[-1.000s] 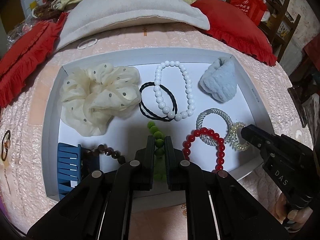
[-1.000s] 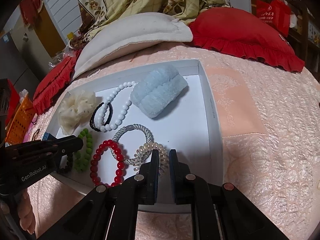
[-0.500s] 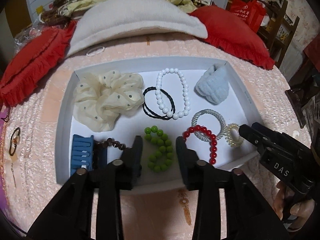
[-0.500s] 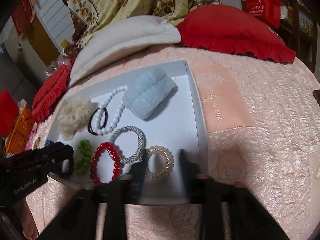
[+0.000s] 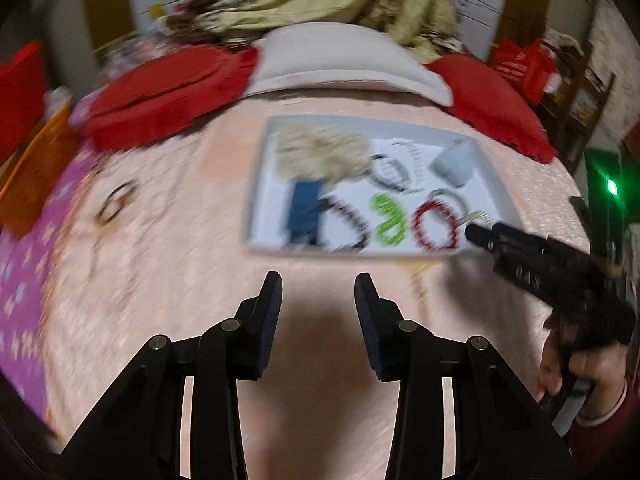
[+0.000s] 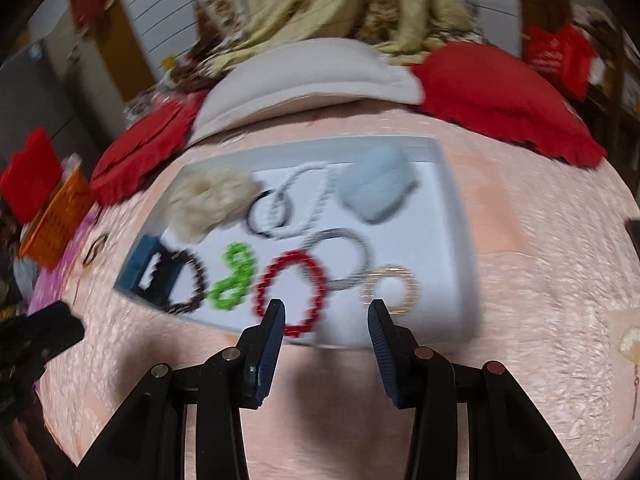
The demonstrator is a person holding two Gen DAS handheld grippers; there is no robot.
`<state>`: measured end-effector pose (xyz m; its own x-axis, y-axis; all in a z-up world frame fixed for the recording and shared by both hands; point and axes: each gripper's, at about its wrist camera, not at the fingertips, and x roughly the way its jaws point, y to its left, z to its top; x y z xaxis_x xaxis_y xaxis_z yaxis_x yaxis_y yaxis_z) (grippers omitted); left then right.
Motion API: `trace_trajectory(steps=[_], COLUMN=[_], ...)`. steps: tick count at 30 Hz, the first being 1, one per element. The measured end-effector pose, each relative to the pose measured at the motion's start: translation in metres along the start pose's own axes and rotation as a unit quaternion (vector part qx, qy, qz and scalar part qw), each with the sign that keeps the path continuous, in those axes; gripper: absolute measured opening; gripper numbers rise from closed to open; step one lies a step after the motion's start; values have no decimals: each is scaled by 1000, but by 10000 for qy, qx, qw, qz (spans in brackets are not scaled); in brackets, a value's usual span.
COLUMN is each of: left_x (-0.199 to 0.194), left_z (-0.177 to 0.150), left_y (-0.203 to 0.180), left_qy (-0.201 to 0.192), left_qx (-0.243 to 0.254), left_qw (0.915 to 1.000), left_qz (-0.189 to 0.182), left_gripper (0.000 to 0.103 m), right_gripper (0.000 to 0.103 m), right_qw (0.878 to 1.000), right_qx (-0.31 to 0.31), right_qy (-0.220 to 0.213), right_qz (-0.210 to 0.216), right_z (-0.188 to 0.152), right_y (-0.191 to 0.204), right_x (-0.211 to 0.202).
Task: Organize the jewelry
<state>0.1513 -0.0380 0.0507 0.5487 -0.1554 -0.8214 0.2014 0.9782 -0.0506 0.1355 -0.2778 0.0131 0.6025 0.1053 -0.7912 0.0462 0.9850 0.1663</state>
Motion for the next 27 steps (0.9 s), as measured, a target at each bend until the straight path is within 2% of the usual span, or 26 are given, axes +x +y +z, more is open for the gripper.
trace_trajectory(steps=[4, 8, 11, 15, 18, 27], left_x=[-10, -13, -17, -24, -25, -27], left_z=[-24, -35, -39, -46, -49, -57], left_y=[27, 46, 57, 65, 70, 82], left_qy=[32, 12, -72, -183, -179, -111], left_qx=[-358, -627, -782, -865, -894, -1024], left_qw=[9992, 9978, 9966, 9958, 9956, 9944], left_qz=[159, 224, 263, 241, 194, 227], left_gripper=[37, 37, 37, 37, 37, 37], right_gripper=[41, 41, 41, 41, 41, 41], right_qw=[9996, 9993, 9985, 9970, 9949, 9948], right_qx=[-260, -211, -247, -428, -647, -641], right_qy=[92, 319, 478, 486, 513, 604], right_qz=[43, 24, -131, -427, -586, -509], right_z=[4, 9, 9, 10, 12, 2], right_y=[39, 64, 79, 95, 101, 94], right_x=[19, 44, 61, 69, 73, 65])
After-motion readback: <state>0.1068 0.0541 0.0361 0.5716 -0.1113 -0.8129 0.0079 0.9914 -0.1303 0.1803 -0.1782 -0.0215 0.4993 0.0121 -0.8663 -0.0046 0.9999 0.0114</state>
